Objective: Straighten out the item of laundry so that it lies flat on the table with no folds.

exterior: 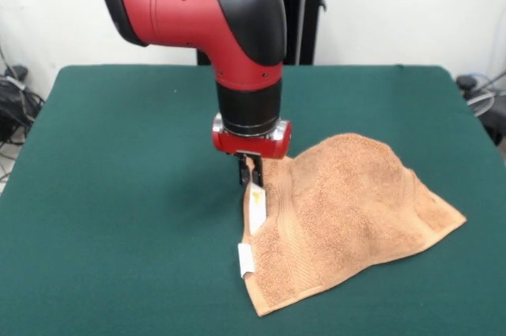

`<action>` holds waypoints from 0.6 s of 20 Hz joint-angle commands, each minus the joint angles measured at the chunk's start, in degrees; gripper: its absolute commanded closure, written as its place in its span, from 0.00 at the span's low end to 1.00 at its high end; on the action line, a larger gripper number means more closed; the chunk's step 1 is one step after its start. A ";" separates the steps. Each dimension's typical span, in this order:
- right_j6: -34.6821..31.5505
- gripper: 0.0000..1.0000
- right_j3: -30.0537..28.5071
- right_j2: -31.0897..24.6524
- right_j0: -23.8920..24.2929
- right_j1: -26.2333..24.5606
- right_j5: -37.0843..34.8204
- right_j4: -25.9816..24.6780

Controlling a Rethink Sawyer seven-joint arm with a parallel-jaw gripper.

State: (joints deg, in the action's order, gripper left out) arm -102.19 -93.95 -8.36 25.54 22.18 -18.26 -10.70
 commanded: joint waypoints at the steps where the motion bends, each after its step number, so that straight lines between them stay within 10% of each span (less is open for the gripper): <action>1: 2.05 1.00 7.15 4.65 6.18 -7.71 1.85 -7.40; 12: 7.18 1.00 8.47 0.62 11.88 -6.62 -2.19 -12.64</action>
State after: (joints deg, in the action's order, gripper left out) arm -102.19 -93.92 -13.39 30.60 21.93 -21.15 -13.84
